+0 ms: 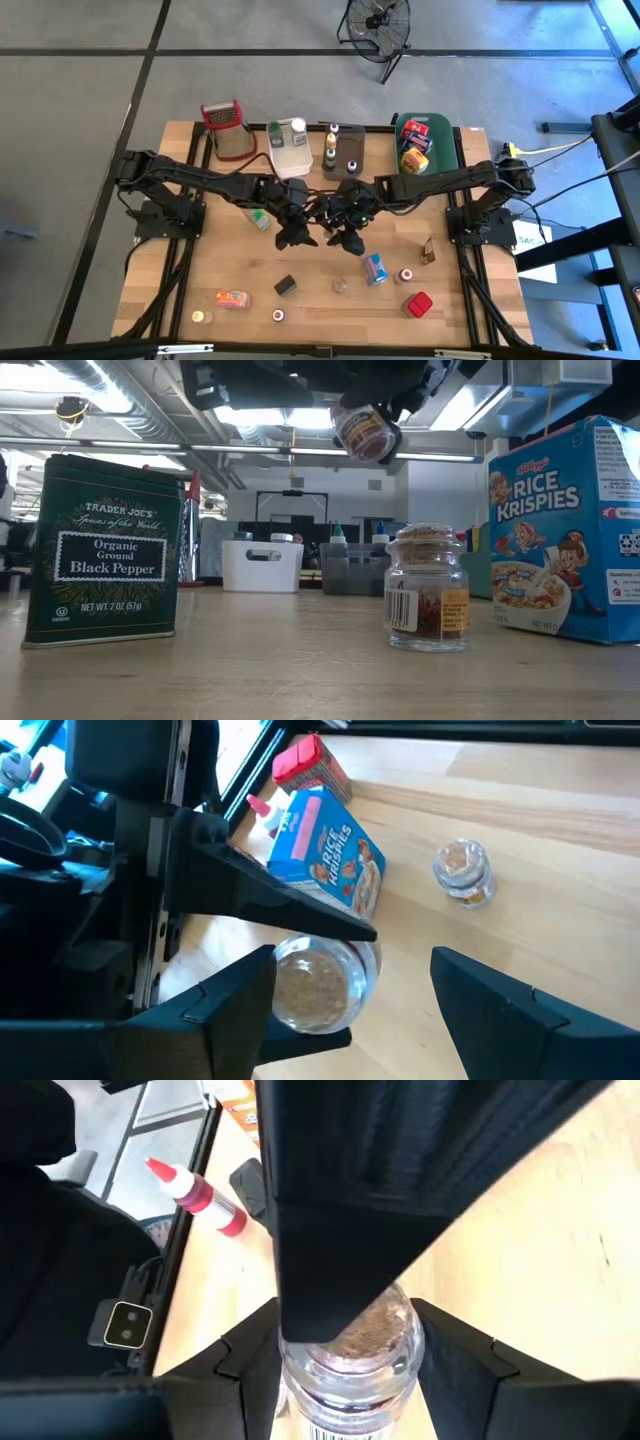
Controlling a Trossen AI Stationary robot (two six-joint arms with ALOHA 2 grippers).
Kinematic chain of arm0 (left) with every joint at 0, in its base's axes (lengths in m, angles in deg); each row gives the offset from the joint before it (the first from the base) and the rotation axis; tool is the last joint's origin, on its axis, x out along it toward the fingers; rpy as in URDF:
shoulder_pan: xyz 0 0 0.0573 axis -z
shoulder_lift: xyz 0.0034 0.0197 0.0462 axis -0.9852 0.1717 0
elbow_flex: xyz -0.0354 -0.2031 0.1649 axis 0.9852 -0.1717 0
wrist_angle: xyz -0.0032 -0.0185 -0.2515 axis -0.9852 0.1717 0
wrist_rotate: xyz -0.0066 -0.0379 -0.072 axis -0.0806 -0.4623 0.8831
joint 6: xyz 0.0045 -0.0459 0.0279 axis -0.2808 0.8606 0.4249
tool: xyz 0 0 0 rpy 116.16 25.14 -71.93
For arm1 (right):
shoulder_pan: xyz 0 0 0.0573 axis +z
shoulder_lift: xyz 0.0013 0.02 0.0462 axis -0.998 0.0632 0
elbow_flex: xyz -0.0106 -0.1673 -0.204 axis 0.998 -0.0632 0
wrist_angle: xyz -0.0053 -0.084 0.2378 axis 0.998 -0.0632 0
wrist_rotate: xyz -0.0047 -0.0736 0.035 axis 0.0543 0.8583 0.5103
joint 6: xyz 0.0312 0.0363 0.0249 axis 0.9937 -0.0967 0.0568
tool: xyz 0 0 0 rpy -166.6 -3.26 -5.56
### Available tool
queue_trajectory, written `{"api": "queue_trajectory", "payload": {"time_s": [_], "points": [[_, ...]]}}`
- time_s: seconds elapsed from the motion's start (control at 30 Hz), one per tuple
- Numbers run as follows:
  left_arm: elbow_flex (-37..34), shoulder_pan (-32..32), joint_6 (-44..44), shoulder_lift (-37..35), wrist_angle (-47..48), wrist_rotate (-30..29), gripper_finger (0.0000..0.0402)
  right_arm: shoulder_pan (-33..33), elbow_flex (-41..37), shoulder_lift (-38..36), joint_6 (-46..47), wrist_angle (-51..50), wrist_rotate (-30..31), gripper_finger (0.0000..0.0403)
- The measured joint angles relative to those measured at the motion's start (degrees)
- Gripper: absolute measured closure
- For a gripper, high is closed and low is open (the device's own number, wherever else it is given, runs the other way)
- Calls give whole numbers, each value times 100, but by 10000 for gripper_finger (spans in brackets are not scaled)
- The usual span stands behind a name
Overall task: Pick & Place Kitchen Items
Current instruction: Put the transparent seasoning into the white bin
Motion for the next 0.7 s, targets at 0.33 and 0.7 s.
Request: {"api": "queue_trajectory", "payload": {"time_s": [0.33,0.7], "points": [[-1,59,55,27,-96,-525,139,17,0,-4,24,44,88,217],[2,291,538,-96,80,-1492,139,46,33,-4,-101,-56,398,217]]}}
